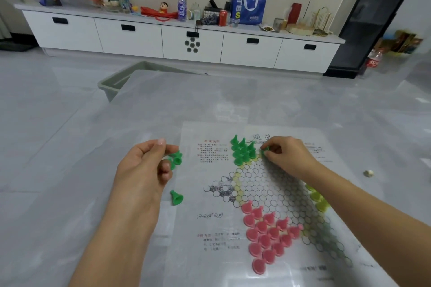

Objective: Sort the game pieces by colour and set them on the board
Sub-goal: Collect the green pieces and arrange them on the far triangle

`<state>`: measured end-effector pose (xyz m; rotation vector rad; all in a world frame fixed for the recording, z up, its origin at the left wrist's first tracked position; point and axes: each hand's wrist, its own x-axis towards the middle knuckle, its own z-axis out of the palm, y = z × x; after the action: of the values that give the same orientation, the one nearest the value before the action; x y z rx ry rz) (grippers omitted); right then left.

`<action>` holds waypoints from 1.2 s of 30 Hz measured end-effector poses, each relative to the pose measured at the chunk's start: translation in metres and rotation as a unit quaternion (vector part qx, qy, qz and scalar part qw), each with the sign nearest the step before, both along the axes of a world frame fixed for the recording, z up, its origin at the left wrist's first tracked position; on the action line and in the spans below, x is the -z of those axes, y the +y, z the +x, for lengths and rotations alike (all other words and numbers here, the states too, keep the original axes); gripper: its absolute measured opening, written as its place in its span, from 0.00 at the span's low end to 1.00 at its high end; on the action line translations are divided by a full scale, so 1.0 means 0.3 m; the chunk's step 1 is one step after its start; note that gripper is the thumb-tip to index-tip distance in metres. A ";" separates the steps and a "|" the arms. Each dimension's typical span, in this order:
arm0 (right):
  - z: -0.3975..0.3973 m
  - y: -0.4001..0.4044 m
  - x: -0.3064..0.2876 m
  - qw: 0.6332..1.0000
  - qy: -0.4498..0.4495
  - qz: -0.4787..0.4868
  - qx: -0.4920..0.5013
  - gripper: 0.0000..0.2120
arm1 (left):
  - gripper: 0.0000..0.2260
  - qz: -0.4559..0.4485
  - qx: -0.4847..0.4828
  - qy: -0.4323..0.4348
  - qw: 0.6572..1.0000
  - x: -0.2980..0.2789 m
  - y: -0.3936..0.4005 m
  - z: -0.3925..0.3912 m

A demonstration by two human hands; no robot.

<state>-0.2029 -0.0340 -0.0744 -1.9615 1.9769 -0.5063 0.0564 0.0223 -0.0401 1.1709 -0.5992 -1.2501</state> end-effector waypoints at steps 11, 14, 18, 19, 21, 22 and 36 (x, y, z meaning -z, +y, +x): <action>0.006 -0.008 0.032 0.997 -0.045 -0.051 0.039 0.06 | 0.07 -0.008 0.014 0.002 1.000 0.009 -0.003 -0.015; 0.012 -0.007 0.033 0.997 -0.049 -0.060 0.026 0.05 | 0.07 -0.009 0.014 -0.002 1.000 0.010 -0.004 -0.013; 0.019 -0.004 0.039 0.996 -0.047 -0.070 0.019 0.06 | 0.07 -0.011 0.014 0.002 1.000 0.011 -0.006 -0.015; 0.020 -0.005 0.040 0.996 -0.046 -0.070 0.017 0.06 | 0.07 -0.011 0.013 0.003 1.000 0.011 -0.006 -0.016; 0.021 -0.006 0.042 0.997 -0.043 -0.069 0.015 0.06 | 0.08 -0.011 0.012 0.002 1.000 0.011 -0.006 -0.017; 0.021 -0.007 0.042 0.997 -0.042 -0.069 0.015 0.06 | 0.08 -0.011 0.012 0.001 1.000 0.011 -0.006 -0.018; 0.013 0.009 0.023 0.996 -0.025 -0.076 0.039 0.09 | 0.07 -0.003 -0.014 0.028 1.000 0.012 -0.015 0.006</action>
<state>-0.1991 -0.0313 -0.0813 -1.9450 2.0440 -0.7382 0.0583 0.0176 -0.0438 1.1323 -0.5426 -1.2527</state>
